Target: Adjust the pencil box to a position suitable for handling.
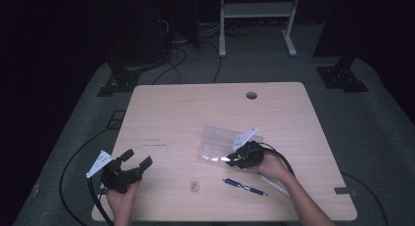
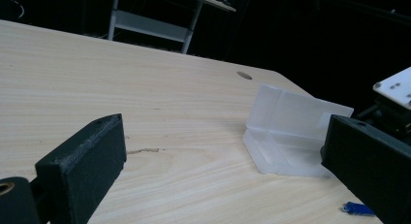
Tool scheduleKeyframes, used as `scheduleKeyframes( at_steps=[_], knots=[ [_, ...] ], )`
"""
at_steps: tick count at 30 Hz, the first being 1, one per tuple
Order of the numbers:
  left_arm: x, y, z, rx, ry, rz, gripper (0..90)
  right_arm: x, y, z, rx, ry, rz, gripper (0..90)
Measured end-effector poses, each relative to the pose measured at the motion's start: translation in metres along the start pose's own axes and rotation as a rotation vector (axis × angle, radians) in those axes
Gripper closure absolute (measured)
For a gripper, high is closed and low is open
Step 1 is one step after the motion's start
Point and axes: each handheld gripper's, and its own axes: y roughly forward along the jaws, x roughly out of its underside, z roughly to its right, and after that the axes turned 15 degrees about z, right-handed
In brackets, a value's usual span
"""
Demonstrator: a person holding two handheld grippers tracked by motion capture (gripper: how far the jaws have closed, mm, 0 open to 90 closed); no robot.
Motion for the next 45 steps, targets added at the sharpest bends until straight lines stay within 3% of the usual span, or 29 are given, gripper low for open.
scheduleKeyframes(
  at_steps=[6,16,20,25,34,45],
  knots=[
    [0.000,0.000,0.000,-0.002,0.002,-0.001,1.1,0.004,-0.021,-0.002,0.023,0.069,0.050,60.8],
    [0.001,0.001,0.001,-0.002,0.001,-0.002,1.1,0.018,-0.050,-0.009,0.081,0.125,0.110,47.3],
    [0.001,0.001,0.001,-0.001,0.004,-0.003,1.2,0.024,-0.059,-0.011,0.109,0.146,0.118,45.9],
    [0.001,0.001,0.001,-0.002,0.006,-0.003,1.2,0.032,-0.070,-0.012,0.134,0.171,0.113,37.8],
    [0.001,0.000,0.000,-0.004,0.003,0.000,1.2,0.047,-0.092,-0.023,0.179,0.170,0.092,35.5],
    [0.001,0.001,0.002,-0.004,0.007,-0.002,1.1,0.070,-0.113,-0.037,0.201,0.215,0.094,36.7]
  ],
)
